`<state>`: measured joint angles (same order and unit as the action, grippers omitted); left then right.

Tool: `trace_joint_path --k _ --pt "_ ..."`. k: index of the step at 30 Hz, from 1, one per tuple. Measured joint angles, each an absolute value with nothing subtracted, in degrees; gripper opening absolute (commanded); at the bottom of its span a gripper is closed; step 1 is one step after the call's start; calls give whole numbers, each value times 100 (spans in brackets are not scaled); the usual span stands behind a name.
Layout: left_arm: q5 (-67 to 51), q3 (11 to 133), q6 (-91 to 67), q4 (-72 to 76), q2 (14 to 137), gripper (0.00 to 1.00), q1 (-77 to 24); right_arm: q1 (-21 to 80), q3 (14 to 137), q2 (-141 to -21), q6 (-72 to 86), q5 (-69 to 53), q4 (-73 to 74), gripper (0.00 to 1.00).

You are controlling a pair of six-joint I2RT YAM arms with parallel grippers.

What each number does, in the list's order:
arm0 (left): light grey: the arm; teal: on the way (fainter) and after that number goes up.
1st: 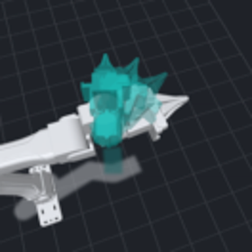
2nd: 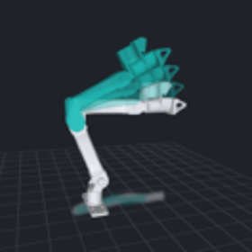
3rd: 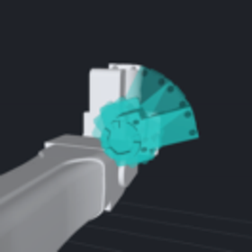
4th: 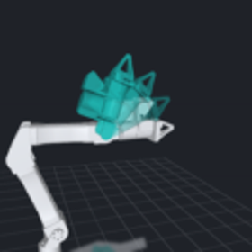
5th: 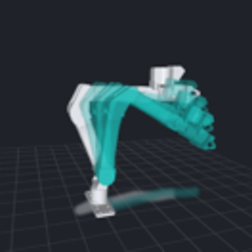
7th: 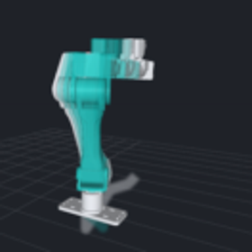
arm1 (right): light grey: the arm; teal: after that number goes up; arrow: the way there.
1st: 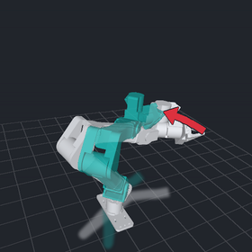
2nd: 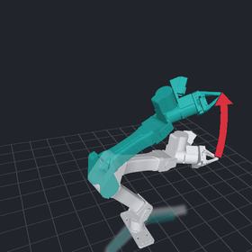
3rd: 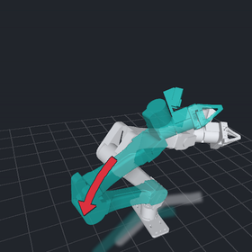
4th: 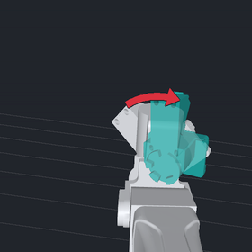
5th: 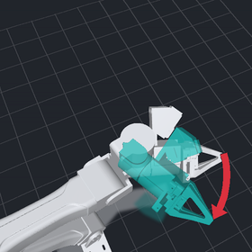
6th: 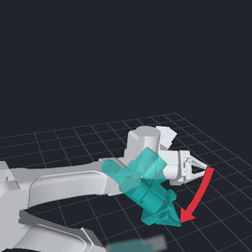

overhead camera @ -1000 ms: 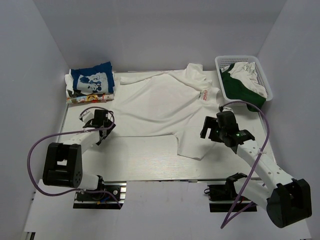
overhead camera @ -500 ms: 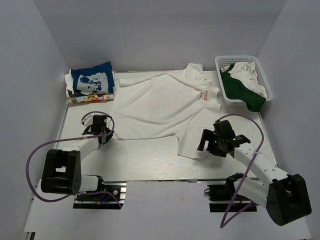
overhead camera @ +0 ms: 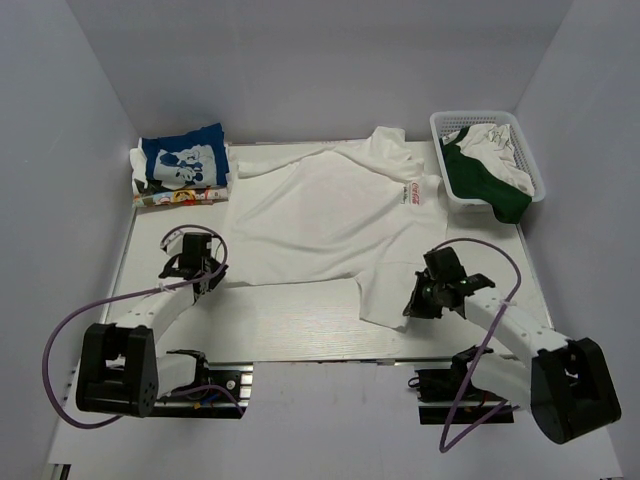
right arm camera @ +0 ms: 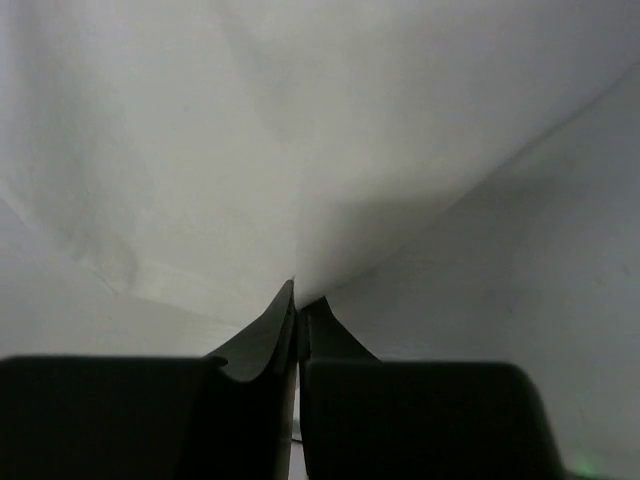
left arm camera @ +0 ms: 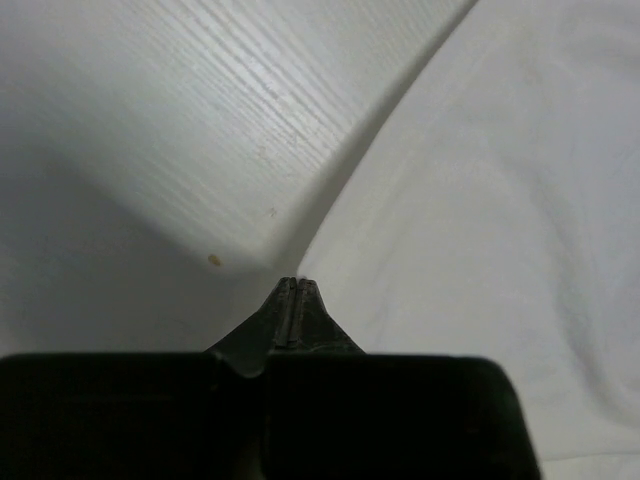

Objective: Fold and stack the t-shirts
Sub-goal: Flatten out the tshirt, then fold the flattened tshirt in 1/3 of the way

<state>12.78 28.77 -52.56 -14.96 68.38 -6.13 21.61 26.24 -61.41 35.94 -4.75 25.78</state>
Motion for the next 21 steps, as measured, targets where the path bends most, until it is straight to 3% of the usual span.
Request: trace_joint_path --k 9,21 --pt "1264 2873 -5369 -2534 6246 0 -613 2167 3487 -4091 3999 71 5074 0" --pt "1227 2888 -5395 -2954 5638 0 -622 2167 3986 -4353 4001 327 5802 0"
